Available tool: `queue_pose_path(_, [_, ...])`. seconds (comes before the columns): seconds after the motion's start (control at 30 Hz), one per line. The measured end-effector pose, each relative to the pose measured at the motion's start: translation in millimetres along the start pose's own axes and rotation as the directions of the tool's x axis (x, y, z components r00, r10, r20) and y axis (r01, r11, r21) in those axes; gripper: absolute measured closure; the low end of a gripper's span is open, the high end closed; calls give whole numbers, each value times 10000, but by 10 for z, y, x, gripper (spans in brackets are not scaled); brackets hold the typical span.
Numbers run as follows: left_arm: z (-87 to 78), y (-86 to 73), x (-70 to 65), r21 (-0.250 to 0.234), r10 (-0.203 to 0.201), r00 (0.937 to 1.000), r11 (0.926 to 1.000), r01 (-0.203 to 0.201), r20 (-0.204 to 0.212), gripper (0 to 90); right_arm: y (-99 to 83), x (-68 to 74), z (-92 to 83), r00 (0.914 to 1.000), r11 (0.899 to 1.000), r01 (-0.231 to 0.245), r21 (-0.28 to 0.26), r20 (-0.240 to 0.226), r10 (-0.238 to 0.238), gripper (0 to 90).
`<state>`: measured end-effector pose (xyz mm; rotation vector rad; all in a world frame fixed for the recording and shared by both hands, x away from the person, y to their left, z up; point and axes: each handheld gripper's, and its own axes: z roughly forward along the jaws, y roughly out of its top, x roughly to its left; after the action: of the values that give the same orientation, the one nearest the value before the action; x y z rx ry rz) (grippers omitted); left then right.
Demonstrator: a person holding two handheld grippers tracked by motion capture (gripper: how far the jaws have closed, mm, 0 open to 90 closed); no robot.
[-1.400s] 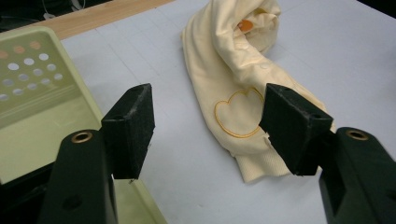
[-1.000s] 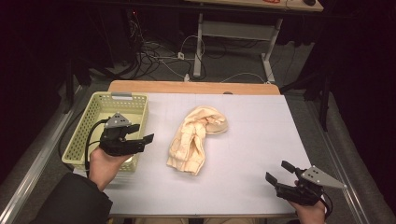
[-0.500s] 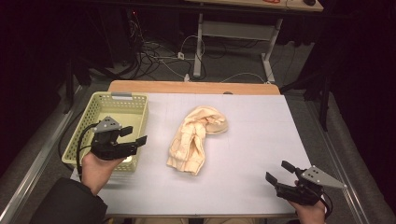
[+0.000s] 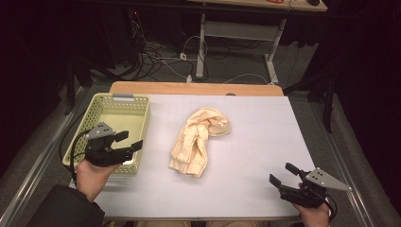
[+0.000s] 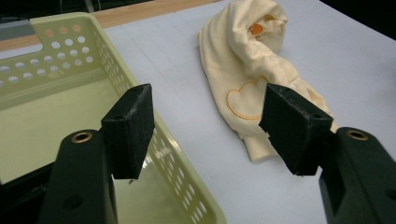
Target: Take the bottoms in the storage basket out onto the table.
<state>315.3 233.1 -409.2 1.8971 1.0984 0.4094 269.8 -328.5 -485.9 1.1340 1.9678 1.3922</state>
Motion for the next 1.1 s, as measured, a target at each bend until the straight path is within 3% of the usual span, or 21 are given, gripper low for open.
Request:
queue_pose_path(0.5, [-137, -122, 8, -264, -5, 9999, 9997, 1, -166, 332, 0, -1, -15, 10000, 9999, -37, -106, 18, 37, 206])
queue_pose_path(1.1, [-273, -393, 58, -618, -384, 9986, 9974, 360, -376, 332, 0, -2, -13, 10000, 10000, -58, -80, 43, 58, 205])
